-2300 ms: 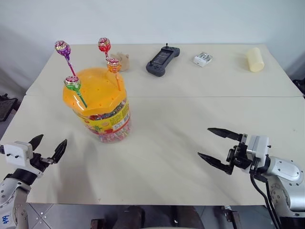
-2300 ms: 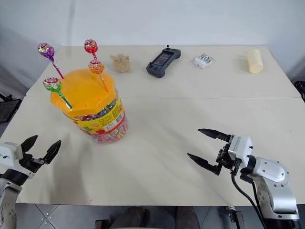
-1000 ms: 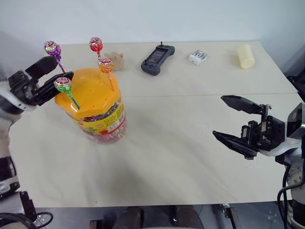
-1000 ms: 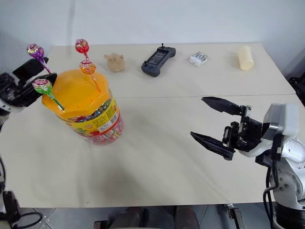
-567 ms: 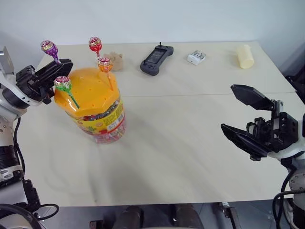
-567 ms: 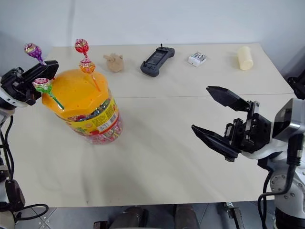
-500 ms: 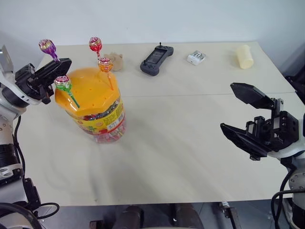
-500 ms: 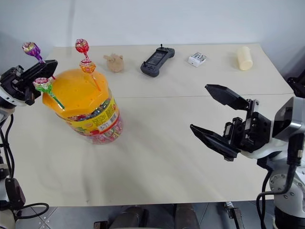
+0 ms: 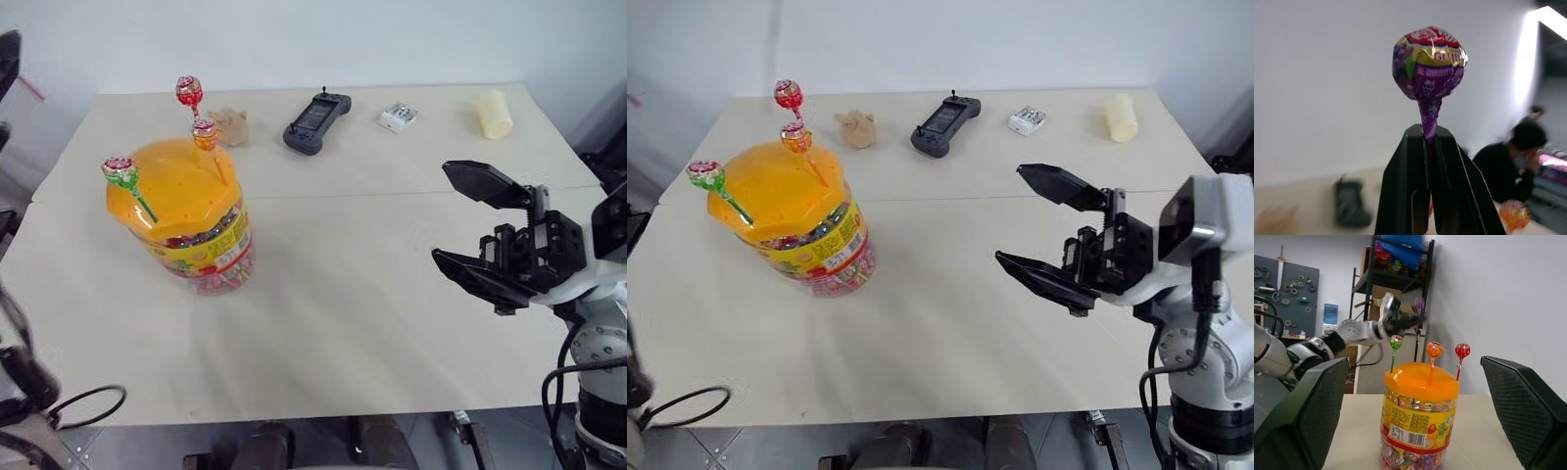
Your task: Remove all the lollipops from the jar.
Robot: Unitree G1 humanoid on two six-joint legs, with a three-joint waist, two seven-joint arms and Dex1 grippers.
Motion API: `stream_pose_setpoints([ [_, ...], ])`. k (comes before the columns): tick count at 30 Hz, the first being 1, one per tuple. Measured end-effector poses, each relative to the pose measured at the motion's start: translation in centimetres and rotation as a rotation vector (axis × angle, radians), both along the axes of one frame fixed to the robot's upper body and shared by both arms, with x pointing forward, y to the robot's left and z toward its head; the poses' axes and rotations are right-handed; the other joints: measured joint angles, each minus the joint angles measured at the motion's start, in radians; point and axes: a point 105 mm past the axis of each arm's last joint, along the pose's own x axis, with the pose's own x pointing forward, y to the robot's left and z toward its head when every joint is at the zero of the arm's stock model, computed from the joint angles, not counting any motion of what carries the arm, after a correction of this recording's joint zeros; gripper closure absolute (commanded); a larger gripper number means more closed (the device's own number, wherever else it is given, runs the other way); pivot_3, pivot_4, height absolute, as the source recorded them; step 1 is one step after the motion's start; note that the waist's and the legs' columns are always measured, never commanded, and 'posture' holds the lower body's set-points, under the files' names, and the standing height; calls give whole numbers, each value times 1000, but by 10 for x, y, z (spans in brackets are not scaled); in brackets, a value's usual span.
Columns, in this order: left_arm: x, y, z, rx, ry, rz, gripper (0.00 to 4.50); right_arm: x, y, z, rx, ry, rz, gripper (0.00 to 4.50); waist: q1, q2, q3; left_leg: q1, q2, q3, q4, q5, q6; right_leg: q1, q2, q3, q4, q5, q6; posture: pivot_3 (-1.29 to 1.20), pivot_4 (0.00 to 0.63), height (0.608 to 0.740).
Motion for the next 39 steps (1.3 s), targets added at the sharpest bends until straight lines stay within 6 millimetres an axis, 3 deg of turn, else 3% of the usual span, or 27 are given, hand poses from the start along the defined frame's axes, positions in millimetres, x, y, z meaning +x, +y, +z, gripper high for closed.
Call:
stream_pose_setpoints([
  [3,-26,41,-63,55,277,189,4460,6,10,-6,-78,-16,50,0,-1,0,0,1,3,4,-3,0,0,-1,6,4,-1,0,0,0,150,740],
  [4,-45,57,-96,99,406,268,4460,7,15,-13,-129,-21,76,0,-4,0,0,2,5,6,-6,-1,0,-2,7,6,-2,0,-1,0,150,740],
  [8,-102,81,-186,121,742,436,4460,10,20,-33,-227,9,139,0,16,-2,0,0,7,6,-7,-2,0,-2,6,5,-5,-1,-2,0,150,740],
  [10,-119,81,-208,151,803,481,4460,9,21,-46,-298,13,167,0,41,-7,-1,0,7,5,-7,-3,0,0,5,4,-11,0,-2,0,150,740],
  [13,-125,77,-221,149,812,511,4460,6,21,-59,-354,15,199,0,68,-8,-2,0,6,4,-4,-3,0,2,4,3,-11,0,-3,0,150,740],
  [14,-124,76,-221,151,807,520,4460,5,20,-60,-358,14,205,0,73,-9,-2,0,7,4,-3,-3,0,2,4,3,-11,1,-3,0,150,740],
  [15,-121,74,-219,158,795,521,3968,4,20,-61,-360,14,208,0,77,-9,-2,0,7,4,-2,-3,0,2,4,3,-11,2,-3,0,150,740],
  [25,-102,63,-206,195,666,459,1019,5,6,-57,-320,57,134,0,54,-8,-2,1,10,7,-4,-4,-2,1,8,4,-12,3,-4,0,150,740],
  [28,-103,65,-188,217,562,428,1019,2,1,-55,-291,95,103,0,52,-8,-2,1,11,8,-5,-4,-2,0,8,4,-13,3,-5,0,150,740],
  [33,-103,49,-147,218,368,278,1019,5,-11,-37,-243,100,8,0,55,-8,-2,1,11,9,-5,-5,-1,1,8,5,-14,3,-5,0,150,740],
  [36,-85,12,-111,309,219,100,1019,11,-21,-10,-155,59,-74,0,64,-7,-1,1,11,7,-2,-5,-1,2,7,4,-12,3,-5,0,150,740],
  [39,-67,-49,-76,395,32,-159,1019,8,-29,0,-96,64,-122,0,73,-7,-1,1,10,5,-1,-4,-1,3,7,4,-12,3,-5,0,150,740],
])
